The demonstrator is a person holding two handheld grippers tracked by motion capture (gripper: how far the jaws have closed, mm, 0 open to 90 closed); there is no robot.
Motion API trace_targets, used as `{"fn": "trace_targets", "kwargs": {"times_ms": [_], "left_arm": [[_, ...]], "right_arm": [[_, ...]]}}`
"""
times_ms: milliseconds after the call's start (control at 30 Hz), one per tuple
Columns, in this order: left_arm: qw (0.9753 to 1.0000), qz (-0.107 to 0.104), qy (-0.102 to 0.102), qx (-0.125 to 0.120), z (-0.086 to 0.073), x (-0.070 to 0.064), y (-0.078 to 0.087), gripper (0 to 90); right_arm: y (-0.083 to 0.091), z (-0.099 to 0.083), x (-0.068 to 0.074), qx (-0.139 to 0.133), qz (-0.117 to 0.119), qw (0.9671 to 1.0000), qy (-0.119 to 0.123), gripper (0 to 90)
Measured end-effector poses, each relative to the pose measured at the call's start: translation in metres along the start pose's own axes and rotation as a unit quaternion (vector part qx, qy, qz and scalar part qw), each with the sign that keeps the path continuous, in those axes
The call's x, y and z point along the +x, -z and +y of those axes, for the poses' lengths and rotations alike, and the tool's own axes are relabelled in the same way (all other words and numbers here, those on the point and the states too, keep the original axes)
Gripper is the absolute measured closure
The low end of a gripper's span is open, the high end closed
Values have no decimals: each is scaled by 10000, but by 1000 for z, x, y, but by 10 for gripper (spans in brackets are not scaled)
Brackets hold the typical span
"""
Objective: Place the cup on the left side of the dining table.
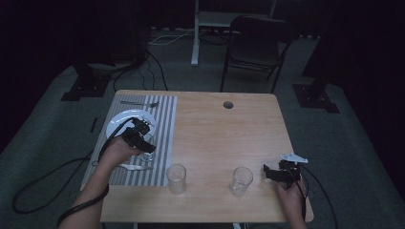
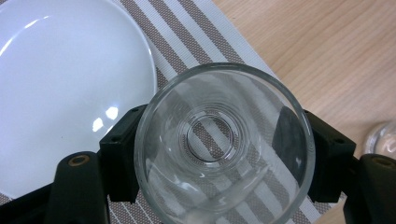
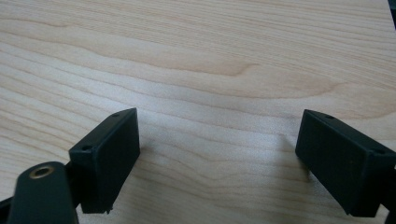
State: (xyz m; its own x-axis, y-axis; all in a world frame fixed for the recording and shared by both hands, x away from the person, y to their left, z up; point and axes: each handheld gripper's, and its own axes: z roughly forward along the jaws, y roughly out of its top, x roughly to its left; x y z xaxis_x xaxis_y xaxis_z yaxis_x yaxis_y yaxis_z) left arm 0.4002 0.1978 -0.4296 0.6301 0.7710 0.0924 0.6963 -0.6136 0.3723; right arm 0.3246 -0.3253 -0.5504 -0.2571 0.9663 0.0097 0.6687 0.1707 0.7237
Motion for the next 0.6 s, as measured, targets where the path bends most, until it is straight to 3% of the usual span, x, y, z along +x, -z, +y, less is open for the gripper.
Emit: {"fn": "trace_targets", "kwargs": {"times_ms": [300, 600], "left_arm": [[9999, 8, 96, 48, 0, 5, -9, 292], [9995, -9, 182, -247, -5, 6, -11, 289]], "right_arm": [[0, 0, 0, 0, 2, 10000, -1, 133], [0, 0, 0, 1, 1, 10000, -1, 133]]}}
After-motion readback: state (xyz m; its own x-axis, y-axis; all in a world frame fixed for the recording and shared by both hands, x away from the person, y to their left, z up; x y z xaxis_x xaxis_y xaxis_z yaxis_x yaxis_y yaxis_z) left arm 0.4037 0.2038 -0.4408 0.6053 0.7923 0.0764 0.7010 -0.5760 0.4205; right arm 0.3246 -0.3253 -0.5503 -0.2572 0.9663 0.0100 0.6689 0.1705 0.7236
